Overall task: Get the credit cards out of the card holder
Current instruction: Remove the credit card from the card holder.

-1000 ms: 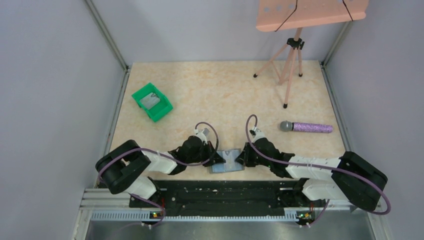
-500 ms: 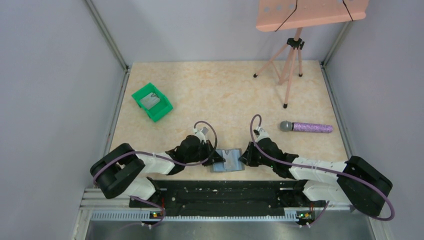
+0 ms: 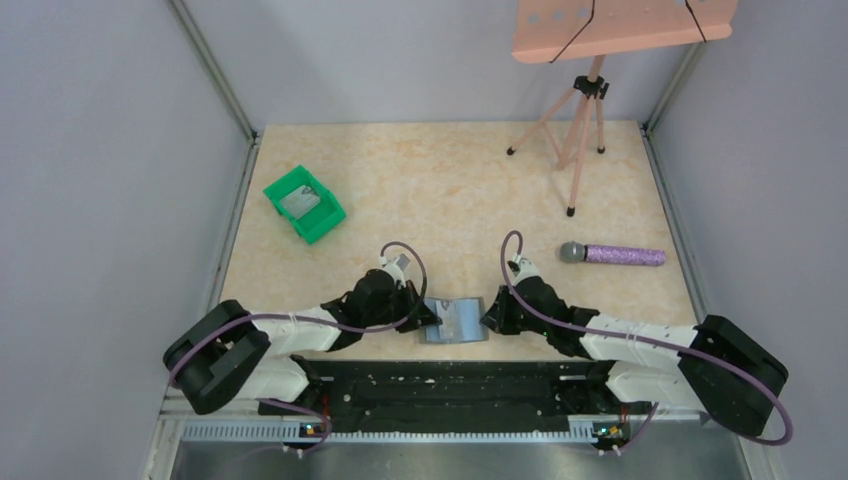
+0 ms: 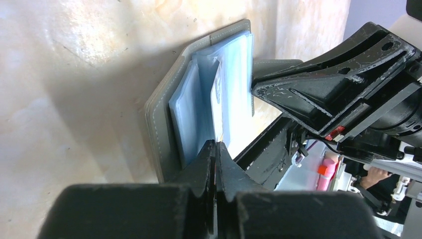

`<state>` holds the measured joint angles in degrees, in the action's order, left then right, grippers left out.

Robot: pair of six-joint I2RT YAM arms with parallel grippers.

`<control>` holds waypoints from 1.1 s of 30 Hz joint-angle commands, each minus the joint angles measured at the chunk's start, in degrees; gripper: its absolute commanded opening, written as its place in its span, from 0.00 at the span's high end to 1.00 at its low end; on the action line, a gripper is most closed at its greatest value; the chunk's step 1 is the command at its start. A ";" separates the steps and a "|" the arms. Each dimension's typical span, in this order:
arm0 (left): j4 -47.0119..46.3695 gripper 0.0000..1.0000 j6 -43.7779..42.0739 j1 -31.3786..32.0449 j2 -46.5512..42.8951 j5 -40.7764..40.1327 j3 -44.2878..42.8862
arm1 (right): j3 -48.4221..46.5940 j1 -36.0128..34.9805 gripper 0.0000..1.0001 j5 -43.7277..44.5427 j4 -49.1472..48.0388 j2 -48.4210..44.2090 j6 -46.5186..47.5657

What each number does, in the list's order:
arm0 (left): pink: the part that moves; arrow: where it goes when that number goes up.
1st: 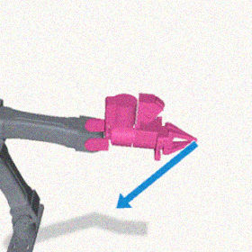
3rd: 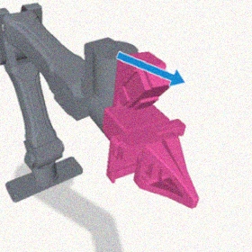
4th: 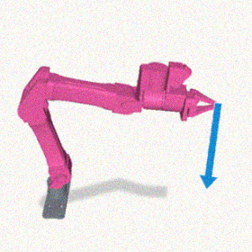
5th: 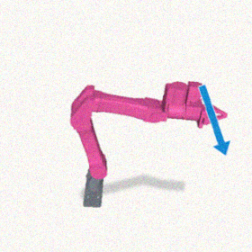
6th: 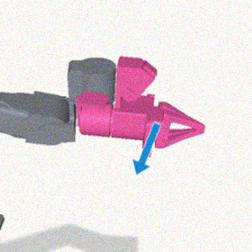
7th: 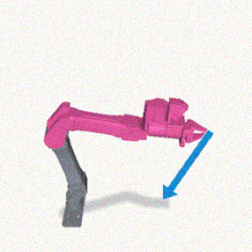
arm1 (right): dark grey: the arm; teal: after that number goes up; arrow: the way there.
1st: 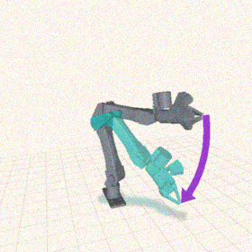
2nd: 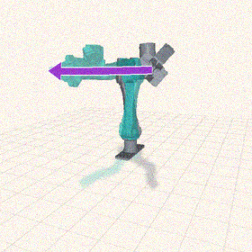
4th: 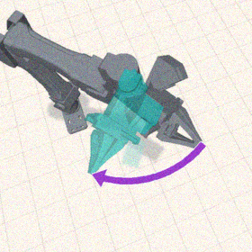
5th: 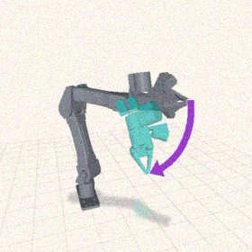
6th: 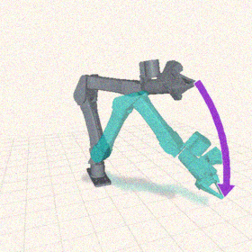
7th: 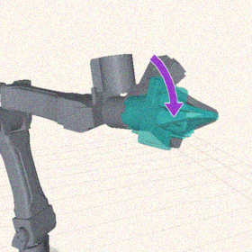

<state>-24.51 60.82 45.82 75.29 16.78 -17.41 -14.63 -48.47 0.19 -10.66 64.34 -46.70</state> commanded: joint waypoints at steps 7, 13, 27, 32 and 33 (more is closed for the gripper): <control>6.92 1.00 -5.27 -1.26 -6.36 -1.81 -1.07 | -4.06 0.74 0.89 -2.70 2.06 -3.07 4.53; 10.84 1.00 -7.20 -1.75 -8.66 -3.04 -1.75 | -6.68 0.76 0.87 -5.55 3.40 -5.31 7.39; 18.93 1.00 -15.65 -3.02 -12.22 1.88 -5.56 | -14.12 10.76 0.57 -31.40 -0.16 1.03 19.42; 20.32 1.00 -17.10 -3.26 -13.00 2.44 -6.04 | -18.65 11.33 0.47 -38.45 1.36 8.05 23.97; 20.37 1.00 -17.42 -3.35 -13.22 2.93 -6.13 | -19.45 11.37 0.46 -39.56 1.23 9.52 24.66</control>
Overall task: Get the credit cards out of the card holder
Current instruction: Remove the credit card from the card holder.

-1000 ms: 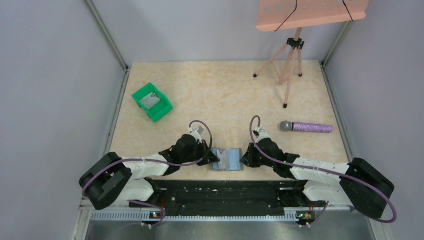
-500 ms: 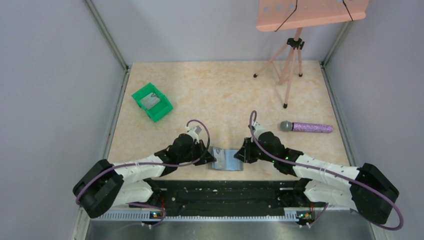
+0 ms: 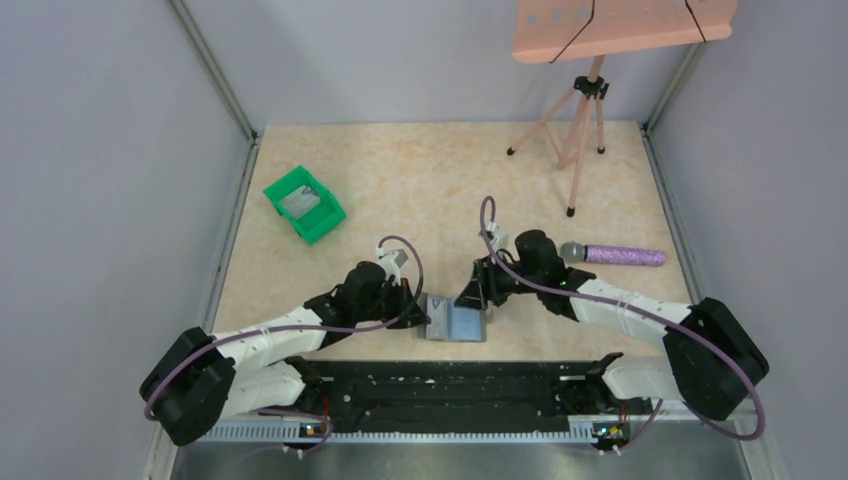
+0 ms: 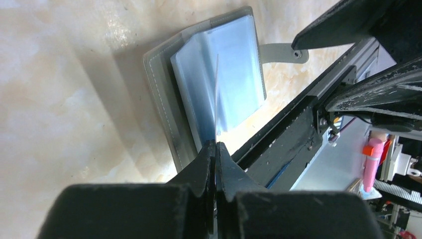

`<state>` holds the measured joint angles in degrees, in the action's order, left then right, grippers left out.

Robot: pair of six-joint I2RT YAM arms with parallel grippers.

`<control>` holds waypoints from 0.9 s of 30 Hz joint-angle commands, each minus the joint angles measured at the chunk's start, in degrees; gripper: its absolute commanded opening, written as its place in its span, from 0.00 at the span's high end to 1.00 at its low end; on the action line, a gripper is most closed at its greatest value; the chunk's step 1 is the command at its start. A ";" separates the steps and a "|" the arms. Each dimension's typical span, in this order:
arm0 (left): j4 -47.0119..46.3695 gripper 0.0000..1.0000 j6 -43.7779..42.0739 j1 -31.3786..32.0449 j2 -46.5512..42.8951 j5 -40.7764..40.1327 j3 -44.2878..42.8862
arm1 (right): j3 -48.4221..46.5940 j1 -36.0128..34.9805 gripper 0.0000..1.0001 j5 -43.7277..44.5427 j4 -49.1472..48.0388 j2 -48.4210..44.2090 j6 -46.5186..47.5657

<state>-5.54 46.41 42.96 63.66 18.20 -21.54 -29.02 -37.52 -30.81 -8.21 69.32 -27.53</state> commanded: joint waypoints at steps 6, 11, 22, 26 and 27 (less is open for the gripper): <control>2.53 1.00 -6.32 -0.85 -2.38 4.23 -2.82 | -9.55 0.60 0.49 -14.51 -3.65 15.77 7.87; 3.89 1.00 -7.87 -0.99 -3.55 5.89 -3.62 | -11.71 0.60 0.50 -17.37 -6.20 22.05 8.07; 4.71 1.00 -8.77 -1.32 -4.09 7.97 -4.54 | -9.80 0.60 0.54 -23.50 -11.99 24.13 7.69; 4.07 1.00 -8.79 -1.62 -4.19 9.12 -4.57 | -8.26 0.62 0.62 -25.94 -15.53 23.31 6.20; 3.86 1.00 -8.60 -1.77 -4.24 9.59 -4.56 | -8.10 0.63 0.63 -26.12 -15.72 23.22 6.08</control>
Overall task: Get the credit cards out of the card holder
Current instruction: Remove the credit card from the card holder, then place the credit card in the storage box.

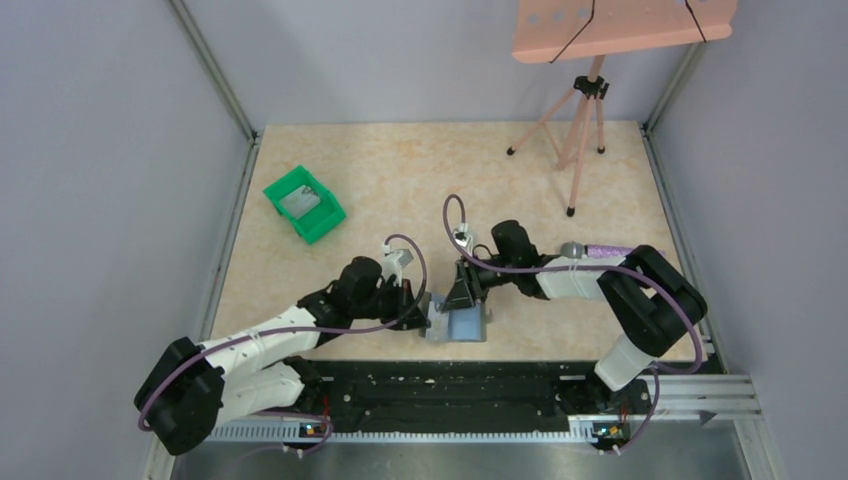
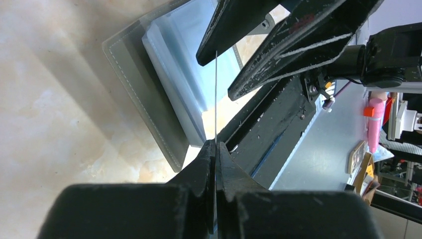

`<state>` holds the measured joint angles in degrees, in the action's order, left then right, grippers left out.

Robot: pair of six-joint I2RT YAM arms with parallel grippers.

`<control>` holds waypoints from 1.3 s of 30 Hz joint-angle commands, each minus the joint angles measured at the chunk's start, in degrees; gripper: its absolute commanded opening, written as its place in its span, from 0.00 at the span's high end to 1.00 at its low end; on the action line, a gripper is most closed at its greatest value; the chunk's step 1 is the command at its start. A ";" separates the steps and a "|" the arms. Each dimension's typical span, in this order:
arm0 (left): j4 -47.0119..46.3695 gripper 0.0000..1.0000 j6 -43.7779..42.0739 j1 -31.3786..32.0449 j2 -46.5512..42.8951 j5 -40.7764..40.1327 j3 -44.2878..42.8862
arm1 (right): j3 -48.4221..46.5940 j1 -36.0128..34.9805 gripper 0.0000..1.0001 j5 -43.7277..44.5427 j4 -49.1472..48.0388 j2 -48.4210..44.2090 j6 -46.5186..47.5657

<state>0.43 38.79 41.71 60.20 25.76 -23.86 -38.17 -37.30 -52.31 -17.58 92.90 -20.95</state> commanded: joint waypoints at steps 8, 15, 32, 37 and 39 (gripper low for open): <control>-1.69 1.00 0.27 -3.58 -1.29 4.41 -2.89 | 2.80 0.38 1.00 -6.31 -8.54 -2.10 -2.33; -0.69 0.87 1.48 -9.52 -3.35 7.18 -4.23 | 4.77 0.40 1.00 -3.84 -14.67 -6.77 -11.11; -2.46 0.36 6.93 -14.12 -14.54 0.54 -2.29 | 13.42 3.81 1.00 11.92 -39.39 -13.30 -38.44; -3.55 0.34 8.80 -14.20 -16.39 -2.42 -2.15 | 15.43 3.86 1.00 16.51 -42.59 -16.09 -42.09; -6.57 0.35 11.28 -14.13 -17.11 -2.52 -0.99 | 16.70 3.81 1.00 18.16 -44.73 -16.97 -44.12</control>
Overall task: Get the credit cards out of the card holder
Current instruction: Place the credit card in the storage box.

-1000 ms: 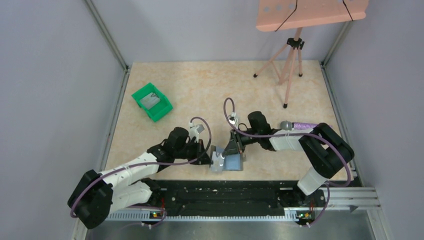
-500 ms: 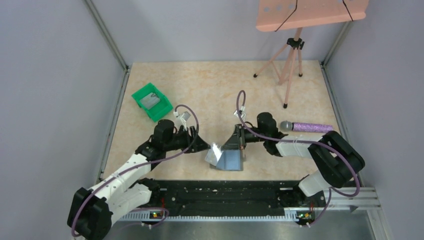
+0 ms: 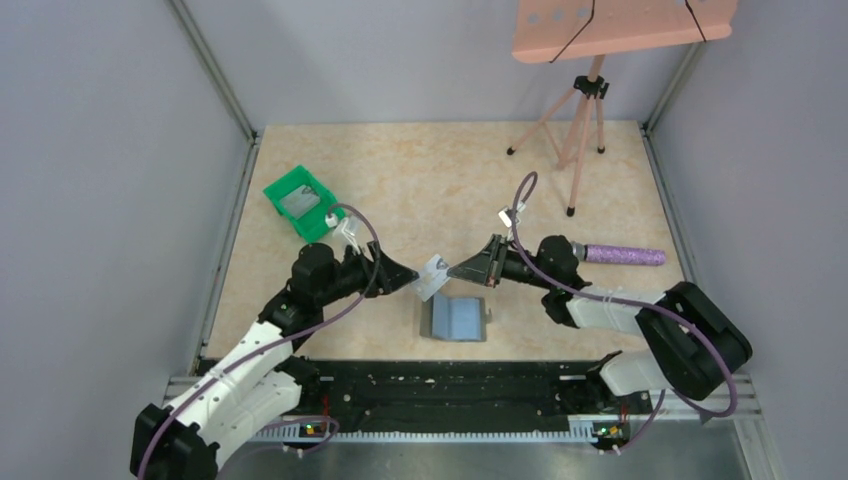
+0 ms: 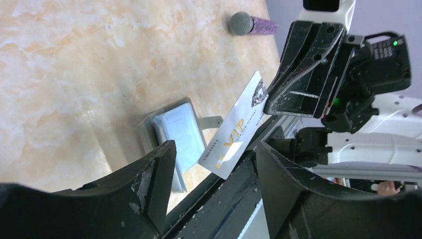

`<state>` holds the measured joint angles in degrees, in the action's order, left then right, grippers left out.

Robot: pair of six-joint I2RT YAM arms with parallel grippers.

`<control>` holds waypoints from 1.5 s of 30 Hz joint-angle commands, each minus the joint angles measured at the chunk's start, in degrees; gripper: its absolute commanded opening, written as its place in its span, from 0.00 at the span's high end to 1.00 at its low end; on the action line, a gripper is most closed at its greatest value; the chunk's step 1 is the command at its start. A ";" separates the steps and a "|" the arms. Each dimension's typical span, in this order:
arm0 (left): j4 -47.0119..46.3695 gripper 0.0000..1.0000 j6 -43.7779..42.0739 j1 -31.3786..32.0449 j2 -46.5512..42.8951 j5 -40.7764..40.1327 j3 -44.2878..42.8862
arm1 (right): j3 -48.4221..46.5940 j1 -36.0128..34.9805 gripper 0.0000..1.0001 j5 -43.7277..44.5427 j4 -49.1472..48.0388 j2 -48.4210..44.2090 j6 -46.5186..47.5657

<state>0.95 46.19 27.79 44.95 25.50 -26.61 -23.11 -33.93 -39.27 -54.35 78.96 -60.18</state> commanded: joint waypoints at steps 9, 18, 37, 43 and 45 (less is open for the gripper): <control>-20.04 0.38 10.71 -0.15 0.96 2.74 5.30 | 4.91 0.45 1.00 11.21 -15.17 -2.95 -11.38; -31.91 0.50 17.60 -0.04 8.13 4.28 8.20 | 6.93 0.45 1.00 12.85 -21.58 1.65 -14.98; -17.61 1.00 11.22 -0.60 3.50 -5.25 3.43 | 6.19 0.45 0.77 12.59 -21.32 6.38 -13.81; 3.47 1.00 -1.60 -7.28 3.02 -6.34 -8.15 | 4.21 0.45 0.33 9.47 -9.61 0.60 -5.54; 9.03 1.00 -5.40 -10.35 4.90 -6.28 -12.70 | 3.92 0.45 0.25 8.65 -5.27 -1.65 -2.48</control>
<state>-3.22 51.42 21.76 48.31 21.02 -30.85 -16.56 -33.93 -28.27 -66.39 82.35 -70.43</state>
